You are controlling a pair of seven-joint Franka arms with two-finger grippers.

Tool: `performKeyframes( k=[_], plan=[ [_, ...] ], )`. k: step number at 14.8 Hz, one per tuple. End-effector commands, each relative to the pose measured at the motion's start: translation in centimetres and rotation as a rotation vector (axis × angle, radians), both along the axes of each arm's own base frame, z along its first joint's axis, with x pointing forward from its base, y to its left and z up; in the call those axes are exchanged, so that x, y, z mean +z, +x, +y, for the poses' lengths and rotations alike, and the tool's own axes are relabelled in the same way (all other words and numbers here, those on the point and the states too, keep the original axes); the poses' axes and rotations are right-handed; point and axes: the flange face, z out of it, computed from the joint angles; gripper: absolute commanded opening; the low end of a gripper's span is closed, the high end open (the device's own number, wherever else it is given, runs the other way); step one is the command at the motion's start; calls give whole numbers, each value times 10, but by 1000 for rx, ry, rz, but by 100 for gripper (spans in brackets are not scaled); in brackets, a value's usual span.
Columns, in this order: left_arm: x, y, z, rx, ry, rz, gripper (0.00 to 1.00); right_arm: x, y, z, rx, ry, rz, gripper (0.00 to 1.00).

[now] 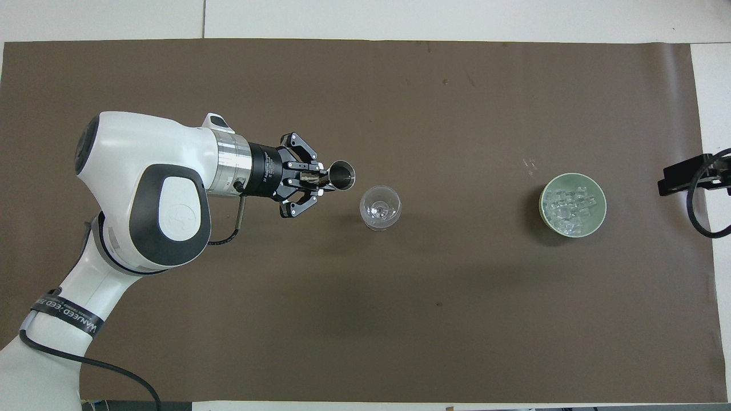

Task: Pour wine and add ice with both arms
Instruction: 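Tilt the jigger over the clear cup with the left gripper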

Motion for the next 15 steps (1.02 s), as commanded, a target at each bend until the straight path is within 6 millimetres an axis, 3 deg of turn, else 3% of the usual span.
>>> performKeyframes(
  k=[1,6,15],
  plan=[
    [4,-4,-20,-17,84,-26,0,0,-6,-2,7,10,-7,100],
    [2,-14,-49,-53,224,-74,0,0,-6,-2,7,10,-7,100],
    [17,-20,-75,-61,432,-170,0,0,-6,-2,7,10,-7,100]
  ],
)
